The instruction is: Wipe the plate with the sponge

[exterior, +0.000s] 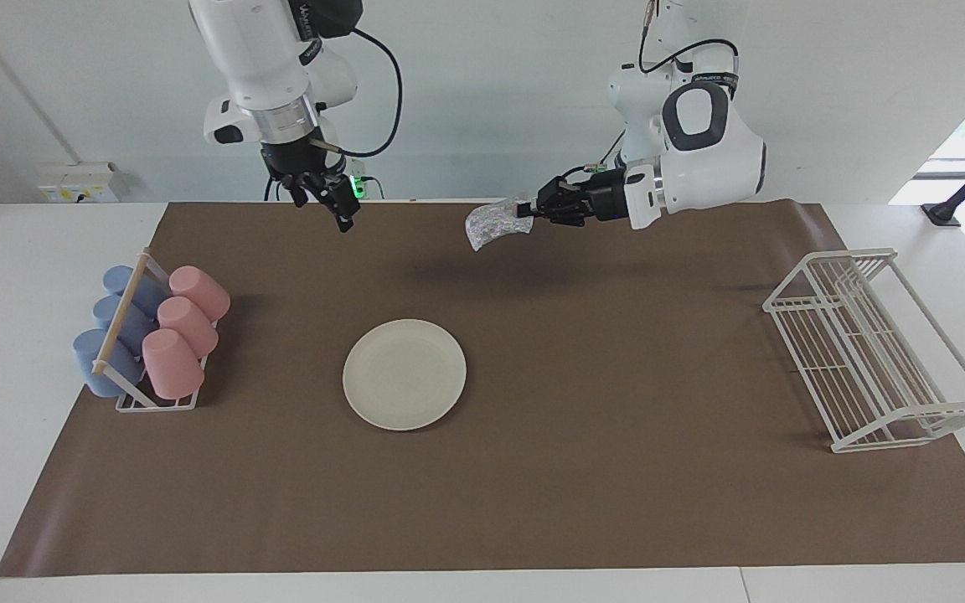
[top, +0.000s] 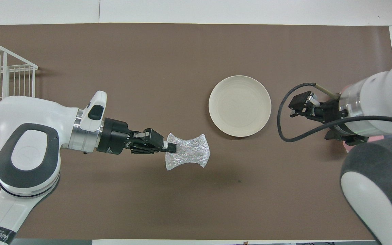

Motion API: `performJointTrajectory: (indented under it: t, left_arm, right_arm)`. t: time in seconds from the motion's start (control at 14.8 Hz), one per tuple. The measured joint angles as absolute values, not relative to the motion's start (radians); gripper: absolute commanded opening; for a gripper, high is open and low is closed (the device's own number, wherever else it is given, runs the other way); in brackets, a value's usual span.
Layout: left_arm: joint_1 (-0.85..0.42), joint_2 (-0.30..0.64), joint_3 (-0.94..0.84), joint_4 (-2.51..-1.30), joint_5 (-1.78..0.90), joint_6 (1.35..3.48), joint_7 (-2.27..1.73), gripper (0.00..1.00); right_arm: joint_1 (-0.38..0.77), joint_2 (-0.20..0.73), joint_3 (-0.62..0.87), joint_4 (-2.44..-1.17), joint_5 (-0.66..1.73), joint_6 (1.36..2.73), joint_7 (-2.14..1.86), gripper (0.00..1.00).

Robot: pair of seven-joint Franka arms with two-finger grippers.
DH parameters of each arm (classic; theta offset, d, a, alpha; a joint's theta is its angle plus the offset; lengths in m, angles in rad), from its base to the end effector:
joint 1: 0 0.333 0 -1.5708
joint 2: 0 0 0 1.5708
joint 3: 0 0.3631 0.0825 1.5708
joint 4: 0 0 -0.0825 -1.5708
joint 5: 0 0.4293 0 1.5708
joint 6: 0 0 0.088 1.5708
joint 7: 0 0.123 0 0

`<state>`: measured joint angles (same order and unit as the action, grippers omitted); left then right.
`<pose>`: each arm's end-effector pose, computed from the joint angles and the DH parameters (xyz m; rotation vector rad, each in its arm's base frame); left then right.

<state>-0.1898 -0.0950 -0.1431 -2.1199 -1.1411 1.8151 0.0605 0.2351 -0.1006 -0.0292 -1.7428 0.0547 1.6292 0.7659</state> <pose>0.4952 -0.2676 0.4991 2.0943 0.0440 -0.3759 0.5530 0.1213 0.6302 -2.9742 0.8607 0.0595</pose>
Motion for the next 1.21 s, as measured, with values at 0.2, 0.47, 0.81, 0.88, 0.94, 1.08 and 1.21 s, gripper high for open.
performJointTrajectory:
  t: [0.2, 0.47, 0.81, 0.88, 0.94, 1.08, 1.21]
  left_arm:
    - [-0.151, -0.095, -0.141, -2.095, -0.991, 1.812, 0.010, 0.00]
    - [-0.127, -0.095, -0.140, -2.047, -0.774, 1.810, -0.104, 0.00]
    - [-0.083, -0.082, -0.138, -1.924, -0.495, 1.735, -0.235, 0.00]
    - [-0.083, -0.072, -0.138, -1.894, -0.425, 1.716, -0.261, 0.00]
    - [-0.083, -0.058, -0.140, -1.864, -0.352, 1.696, -0.282, 0.00]
    - [-0.085, -0.033, -0.147, -1.800, -0.195, 1.644, -0.307, 0.00]
    - [-0.086, -0.013, -0.155, -1.752, -0.031, 1.596, -0.315, 0.00]
  right_arm:
    - [0.168, -0.101, -0.030, -1.743, 0.055, 1.623, 0.559, 1.00]
    - [0.091, -0.101, -0.030, -1.743, 0.054, 1.614, 0.303, 1.00]
    - [0.052, -0.089, -0.053, -1.715, 0.054, 1.614, 0.066, 1.00]
    - [0.053, -0.084, -0.054, -1.700, 0.054, 1.614, 0.046, 1.00]
    - [0.056, -0.079, -0.054, -1.687, 0.054, 1.613, 0.026, 1.00]
    - [0.060, -0.071, -0.055, -1.675, 0.046, 1.596, -0.011, 1.00]
    - [0.060, -0.065, -0.072, -1.669, 0.025, 1.559, -0.046, 1.00]
